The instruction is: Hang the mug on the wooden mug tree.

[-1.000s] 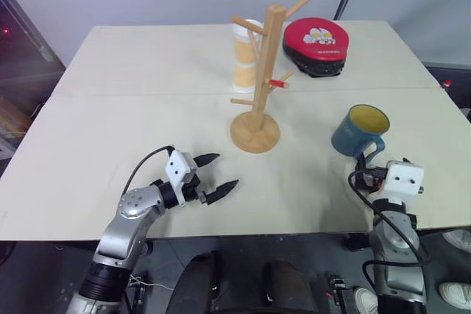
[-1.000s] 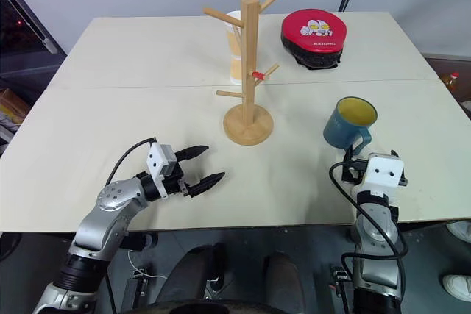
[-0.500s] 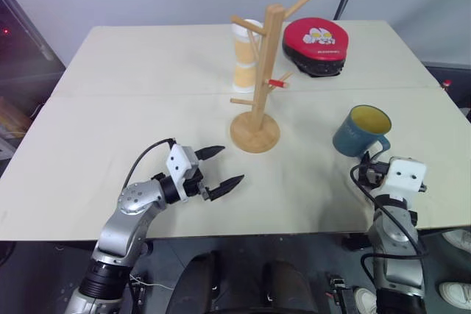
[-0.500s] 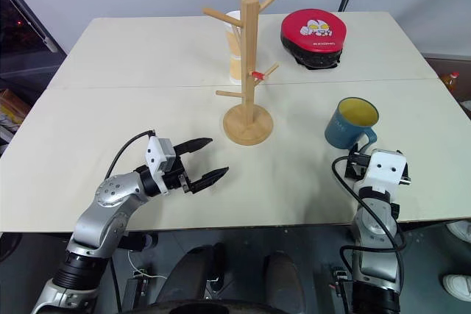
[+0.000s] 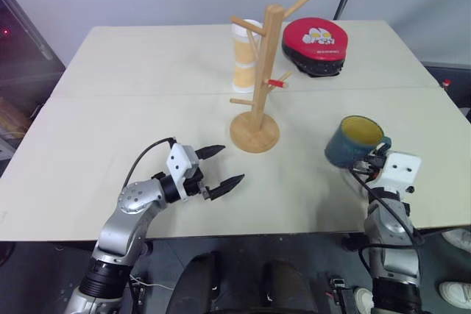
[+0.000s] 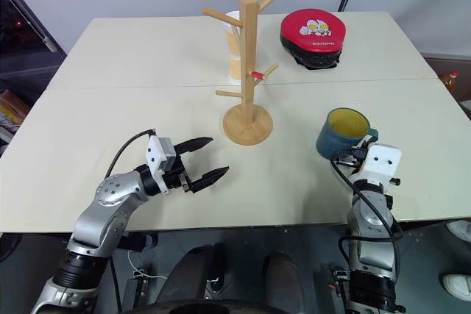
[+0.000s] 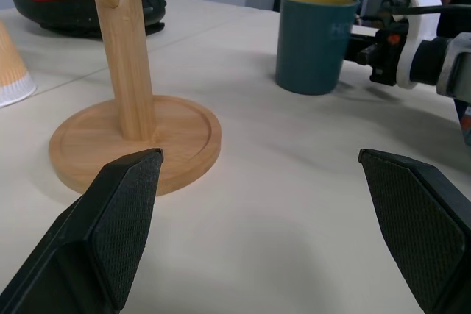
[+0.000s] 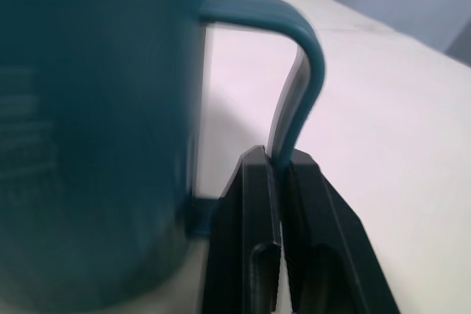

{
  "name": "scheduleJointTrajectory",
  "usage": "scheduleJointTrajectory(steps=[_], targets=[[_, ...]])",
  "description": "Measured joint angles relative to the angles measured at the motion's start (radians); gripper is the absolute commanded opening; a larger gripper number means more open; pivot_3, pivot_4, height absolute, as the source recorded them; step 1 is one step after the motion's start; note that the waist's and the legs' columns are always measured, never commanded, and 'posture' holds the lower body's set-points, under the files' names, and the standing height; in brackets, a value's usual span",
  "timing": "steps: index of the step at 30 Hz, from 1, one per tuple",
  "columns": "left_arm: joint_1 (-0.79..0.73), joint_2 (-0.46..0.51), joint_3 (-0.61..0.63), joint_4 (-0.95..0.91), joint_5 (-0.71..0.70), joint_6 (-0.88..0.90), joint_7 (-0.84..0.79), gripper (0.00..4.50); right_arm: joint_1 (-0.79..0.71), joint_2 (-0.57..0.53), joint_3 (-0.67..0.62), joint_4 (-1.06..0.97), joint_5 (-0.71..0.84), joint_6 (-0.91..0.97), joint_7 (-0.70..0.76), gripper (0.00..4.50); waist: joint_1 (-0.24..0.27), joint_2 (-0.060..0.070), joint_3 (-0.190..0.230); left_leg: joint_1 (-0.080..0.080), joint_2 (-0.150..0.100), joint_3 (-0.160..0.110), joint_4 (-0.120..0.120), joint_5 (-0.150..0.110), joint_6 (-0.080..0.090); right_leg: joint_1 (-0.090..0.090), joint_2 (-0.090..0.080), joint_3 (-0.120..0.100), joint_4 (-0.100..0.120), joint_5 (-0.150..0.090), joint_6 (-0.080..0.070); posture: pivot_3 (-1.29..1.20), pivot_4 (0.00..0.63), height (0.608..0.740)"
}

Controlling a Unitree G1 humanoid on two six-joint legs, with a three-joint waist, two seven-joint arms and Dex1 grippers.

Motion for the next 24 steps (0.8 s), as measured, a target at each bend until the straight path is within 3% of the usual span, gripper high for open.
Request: scheduleJointTrajectory(steps=[6, 12, 15, 24], targets=[[0.003, 0.001, 0.002, 0.004, 0.003, -0.019, 0.000, 4.50, 0.025, -0.054, 0.054, -0.025, -0.036, -0.018, 0.064, 0.07, -0.002, 0.000, 0.000, 0.000, 0.000, 0.000, 0.000, 0.000, 0.000, 0.000, 0.000, 0.000, 0.000, 0.000, 0.000, 0.00, 0.150, 0.740], [-0.015, 0.025, 0.035, 0.077, 0.007, -0.058, 0.003, 4.50, 0.027, -0.364, 0.270, -0.197, -0.246, -0.175, 0.317, 0.07, -0.012, 0.001, 0.000, 0.001, 0.001, 0.001, 0.001, 0.000, 0.000, -0.001, 0.002, 0.001, 0.001, 0.000, 0.000, 0.00, 0.150, 0.740], [-0.030, 0.041, 0.050, 0.103, 0.007, -0.072, -0.001, 4.50, -0.036, -0.415, 0.292, -0.254, -0.242, -0.162, 0.405, 0.07, -0.013, 0.001, 0.001, 0.000, 0.001, 0.001, 0.002, 0.000, 0.000, 0.000, 0.002, 0.001, 0.001, 0.000, 0.000, 0.00, 0.150, 0.740], [-0.076, 0.064, 0.102, 0.093, -0.048, -0.059, -0.015, 4.50, -0.373, -0.463, 0.323, -0.374, -0.147, 0.101, 0.601, 0.07, -0.011, -0.002, 0.002, 0.000, 0.001, 0.000, 0.002, 0.000, 0.000, 0.000, 0.000, 0.000, 0.001, 0.000, 0.001, 0.00, 0.150, 0.740]])
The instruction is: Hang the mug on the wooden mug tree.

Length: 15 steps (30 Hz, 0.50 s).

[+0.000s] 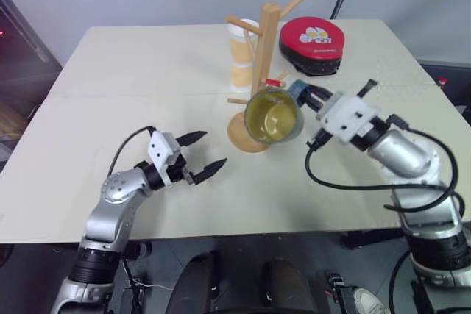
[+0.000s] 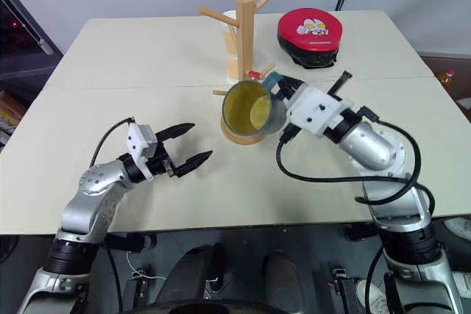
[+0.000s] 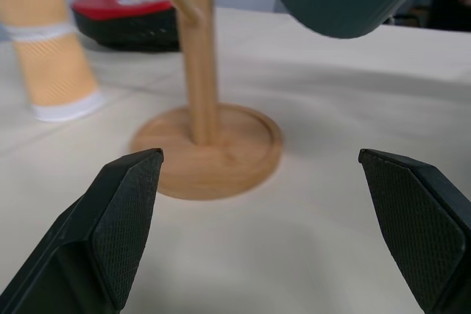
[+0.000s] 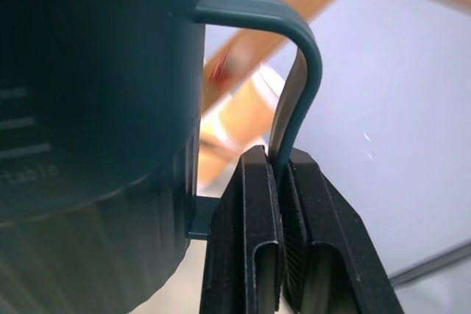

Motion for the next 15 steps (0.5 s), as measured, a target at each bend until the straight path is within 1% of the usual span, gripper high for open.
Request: scheduleJointTrajectory(steps=[5, 15], targets=[[-0.036, 0.024, 0.025, -0.076, -0.065, 0.065, -0.006, 4.50, -0.071, -0.015, 0.029, 0.004, 0.011, 0.084, 0.060, 0.07, 0.007, 0.000, 0.000, -0.001, -0.001, 0.000, 0.000, 0.000, 0.000, -0.001, -0.002, 0.000, 0.000, 0.000, 0.000, 0.00, 0.150, 0.740], [-0.049, 0.040, 0.026, -0.150, -0.111, 0.133, 0.003, 4.50, -0.142, -0.018, 0.062, 0.040, 0.015, 0.130, 0.109, 0.07, 0.008, 0.000, 0.000, -0.001, -0.001, 0.001, 0.000, 0.000, 0.000, -0.001, -0.001, 0.000, 0.000, 0.000, 0.000, 0.00, 0.150, 0.740]])
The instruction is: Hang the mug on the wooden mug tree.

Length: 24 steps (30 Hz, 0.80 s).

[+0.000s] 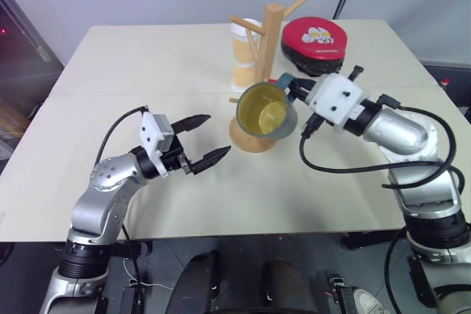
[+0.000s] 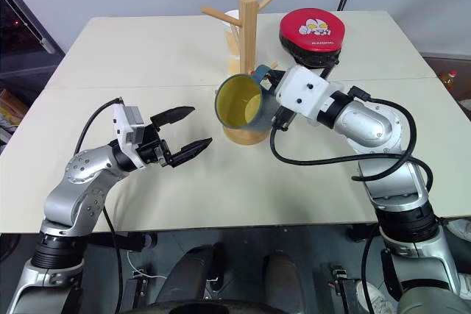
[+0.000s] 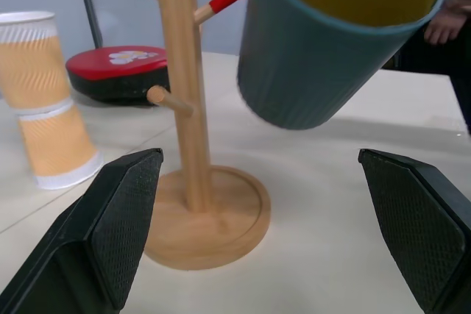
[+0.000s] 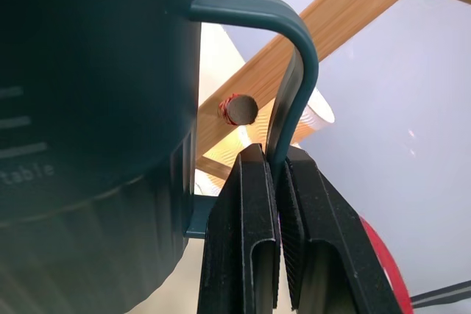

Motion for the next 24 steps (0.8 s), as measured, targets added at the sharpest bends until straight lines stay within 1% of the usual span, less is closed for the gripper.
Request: scheduleJointTrajectory(steps=[7, 13, 17, 20, 21, 24], targets=[[-0.029, 0.013, 0.005, -0.051, -0.046, 0.054, 0.013, 4.50, -0.055, 0.000, 0.021, 0.028, 0.001, 0.068, 0.028, 0.07, 0.001, 0.000, 0.000, 0.000, 0.000, 0.000, 0.000, 0.000, 0.000, 0.000, 0.001, 0.000, 0.000, 0.000, 0.000, 0.00, 0.150, 0.740], [-0.030, 0.019, 0.005, -0.062, -0.057, 0.067, 0.021, 4.50, -0.100, 0.002, 0.058, 0.042, -0.001, 0.150, 0.046, 0.07, 0.000, 0.000, 0.000, 0.000, 0.000, 0.000, 0.000, 0.000, 0.000, 0.000, 0.001, 0.000, 0.000, 0.000, 0.000, 0.00, 0.150, 0.740], [-0.030, 0.025, 0.005, -0.065, -0.057, 0.079, 0.026, 4.50, -0.123, 0.002, 0.078, 0.069, -0.011, 0.173, 0.046, 0.07, 0.000, 0.000, 0.000, 0.000, 0.000, 0.000, 0.000, 0.000, 0.000, 0.000, 0.001, 0.000, 0.000, 0.000, 0.000, 0.00, 0.150, 0.740], [-0.031, 0.025, 0.005, -0.072, -0.057, 0.080, 0.033, 4.50, -0.124, 0.003, 0.083, 0.074, -0.011, 0.179, 0.046, 0.99, 0.001, 0.000, 0.000, 0.000, 0.000, 0.000, 0.000, 0.000, 0.000, 0.000, 0.001, 0.000, 0.000, 0.000, 0.000, 0.00, 0.150, 0.740], [-0.031, 0.025, 0.005, -0.072, -0.057, 0.081, 0.036, 4.50, -0.126, 0.003, 0.083, 0.076, -0.011, 0.179, 0.046, 1.58, 0.000, 0.000, 0.000, 0.000, 0.000, 0.000, 0.000, 0.000, 0.000, 0.000, 0.001, 0.000, 0.000, 0.000, 0.000, 0.00, 0.150, 0.740], [-0.031, 0.025, 0.005, -0.072, -0.057, 0.082, 0.040, 4.50, -0.143, 0.006, 0.082, 0.076, -0.011, 0.180, 0.041, 3.08, -0.001, 0.000, 0.000, 0.000, 0.000, 0.000, 0.000, 0.000, 0.000, 0.000, 0.001, 0.000, 0.000, 0.000, 0.000, 0.00, 0.150, 0.740]])
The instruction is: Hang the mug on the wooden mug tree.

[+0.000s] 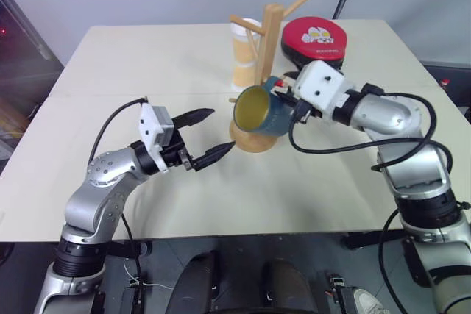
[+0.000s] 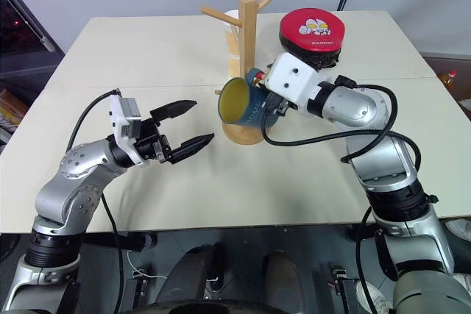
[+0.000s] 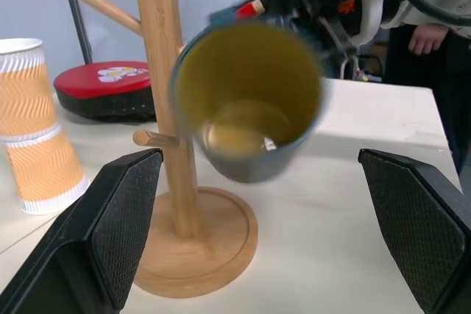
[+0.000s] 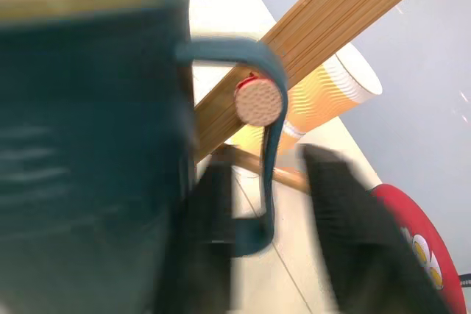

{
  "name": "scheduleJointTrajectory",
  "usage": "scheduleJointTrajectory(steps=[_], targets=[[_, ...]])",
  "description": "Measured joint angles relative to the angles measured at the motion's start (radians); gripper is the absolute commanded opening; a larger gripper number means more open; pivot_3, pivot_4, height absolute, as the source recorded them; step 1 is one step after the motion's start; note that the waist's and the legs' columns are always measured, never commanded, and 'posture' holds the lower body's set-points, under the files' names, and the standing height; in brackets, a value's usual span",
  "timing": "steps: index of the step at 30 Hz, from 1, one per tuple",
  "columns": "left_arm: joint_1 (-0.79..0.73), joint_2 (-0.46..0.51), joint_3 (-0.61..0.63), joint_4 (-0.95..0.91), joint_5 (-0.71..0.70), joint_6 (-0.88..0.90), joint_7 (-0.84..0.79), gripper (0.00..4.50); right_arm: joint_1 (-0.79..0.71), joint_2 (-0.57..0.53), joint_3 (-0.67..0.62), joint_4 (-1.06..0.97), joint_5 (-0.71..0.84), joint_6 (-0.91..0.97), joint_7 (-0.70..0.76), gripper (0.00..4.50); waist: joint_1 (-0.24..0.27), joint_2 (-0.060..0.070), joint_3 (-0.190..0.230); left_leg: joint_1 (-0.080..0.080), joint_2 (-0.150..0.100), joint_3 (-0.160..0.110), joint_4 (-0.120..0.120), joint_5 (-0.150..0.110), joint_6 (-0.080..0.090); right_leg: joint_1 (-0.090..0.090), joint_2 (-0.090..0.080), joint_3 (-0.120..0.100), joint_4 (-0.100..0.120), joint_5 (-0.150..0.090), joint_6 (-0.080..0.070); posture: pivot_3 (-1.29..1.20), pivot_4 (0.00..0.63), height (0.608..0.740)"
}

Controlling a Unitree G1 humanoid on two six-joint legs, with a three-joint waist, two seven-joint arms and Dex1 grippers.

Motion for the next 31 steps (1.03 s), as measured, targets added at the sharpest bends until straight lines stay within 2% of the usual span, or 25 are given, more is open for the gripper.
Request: scheduleJointTrajectory(steps=[5, 10, 16, 22, 31], targets=[[0.000, 0.001, 0.000, -0.001, 0.000, 0.001, 0.002, 4.50, 0.007, -0.014, -0.037, -0.024, 0.032, 0.020, 0.010, 3.08, 0.003, 0.000, 0.000, 0.000, 0.000, 0.000, 0.000, 0.000, 0.000, 0.000, 0.000, 0.000, 0.000, 0.000, 0.000, 0.00, 0.150, 0.740], [0.006, -0.005, 0.008, 0.004, -0.001, 0.002, 0.021, 4.50, 0.121, -0.054, -0.219, -0.079, 0.141, 0.053, 0.037, 3.08, 0.010, -0.001, 0.000, 0.000, -0.001, 0.000, 0.000, 0.000, 0.000, 0.002, -0.002, 0.000, -0.002, 0.000, 0.000, 0.00, 0.150, 0.740], [0.035, -0.077, 0.085, 0.133, 0.019, -0.016, 0.134, 4.50, 0.336, 0.116, -0.499, -0.085, 0.341, 0.076, -0.035, 3.08, 0.004, -0.001, 0.000, 0.001, 0.000, 0.000, -0.001, 0.000, 0.001, 0.002, -0.002, 0.000, -0.001, 0.000, 0.000, 0.00, 0.150, 0.740], [0.142, -0.135, 0.173, 0.297, 0.098, -0.097, 0.261, 4.50, 0.550, 0.278, -0.516, 0.057, 0.344, -0.118, -0.115, 3.08, 0.002, -0.001, -0.001, 0.001, 0.000, 0.001, -0.001, 0.000, 0.001, 0.001, 0.000, 0.000, 0.000, 0.001, 0.001, 0.00, 0.150, 0.740], [0.230, -0.160, 0.188, 0.322, 0.170, -0.151, 0.337, 4.50, 0.574, 0.317, -0.464, 0.209, 0.376, -0.262, -0.111, 3.08, 0.006, -0.001, -0.001, 0.001, 0.000, 0.001, 0.000, 0.000, 0.000, 0.001, -0.002, 0.000, 0.000, 0.001, 0.002, 0.00, 0.150, 0.740]])
